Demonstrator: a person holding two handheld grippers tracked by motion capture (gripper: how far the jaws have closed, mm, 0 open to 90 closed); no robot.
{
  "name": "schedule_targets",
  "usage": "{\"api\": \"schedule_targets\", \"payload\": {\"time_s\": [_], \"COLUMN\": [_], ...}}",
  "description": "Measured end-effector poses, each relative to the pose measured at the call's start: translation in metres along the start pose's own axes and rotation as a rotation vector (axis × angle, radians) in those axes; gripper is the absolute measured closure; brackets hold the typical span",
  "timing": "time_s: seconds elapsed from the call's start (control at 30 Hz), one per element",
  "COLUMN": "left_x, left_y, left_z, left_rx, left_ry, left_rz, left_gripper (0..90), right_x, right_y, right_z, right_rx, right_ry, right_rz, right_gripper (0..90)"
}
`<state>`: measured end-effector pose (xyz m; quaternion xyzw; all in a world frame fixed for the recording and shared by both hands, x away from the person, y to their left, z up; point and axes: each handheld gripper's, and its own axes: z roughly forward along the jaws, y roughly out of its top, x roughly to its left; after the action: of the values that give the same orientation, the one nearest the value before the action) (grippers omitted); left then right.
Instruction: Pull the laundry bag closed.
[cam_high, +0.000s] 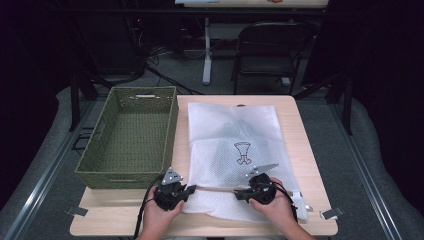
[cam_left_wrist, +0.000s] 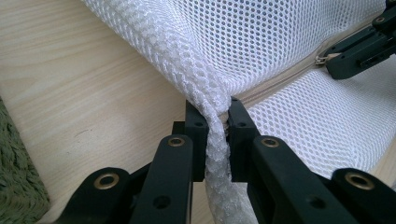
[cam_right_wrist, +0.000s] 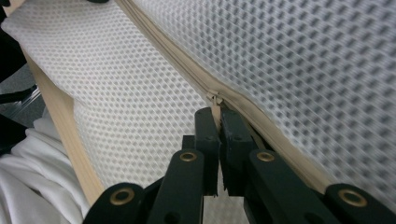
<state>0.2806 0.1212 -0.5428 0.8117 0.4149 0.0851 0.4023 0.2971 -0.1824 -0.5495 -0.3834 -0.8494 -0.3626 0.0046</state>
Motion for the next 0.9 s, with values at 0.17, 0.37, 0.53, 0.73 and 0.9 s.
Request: {"api": "schedule_targets", "payload": {"time_s": [0.17,0.37,0.53,0.73,0.9], "left_x": [0.001,0.002,0.002,0.002,0.002], "left_y": [0.000,0.000,0.000,-0.001,-0.002], "left_z": [0.001,0.000,0.001,0.001,-0.001], "left_rx": [0.000,-0.003,0.001,-0.002,-0.002], "left_ry": [-0.003,-0.003,-0.001,-0.001,0.000], "left_rz": [-0.010,-0.008,-0.004,-0.014,-0.014], "left_gripper": [82.6,82.6,82.6,82.6,82.6], "right_x": [-0.008,-0.014,-0.014,-0.014,-0.019], "right_y": [-0.007,-0.014,-0.016,-0.016,-0.021], "right_z": [-0.009,-0.016,-0.019,-0.021,-0.028], "right_rx": [-0.007,-0.012,-0.018,-0.018,-0.021], "right_ry": [-0.007,-0.018,-0.017,-0.031,-0.045], "right_rz": [0.025,0.036,0.041,0.027,0.042], "right_gripper": [87.1,87.1,87.1,87.1,87.1]}}
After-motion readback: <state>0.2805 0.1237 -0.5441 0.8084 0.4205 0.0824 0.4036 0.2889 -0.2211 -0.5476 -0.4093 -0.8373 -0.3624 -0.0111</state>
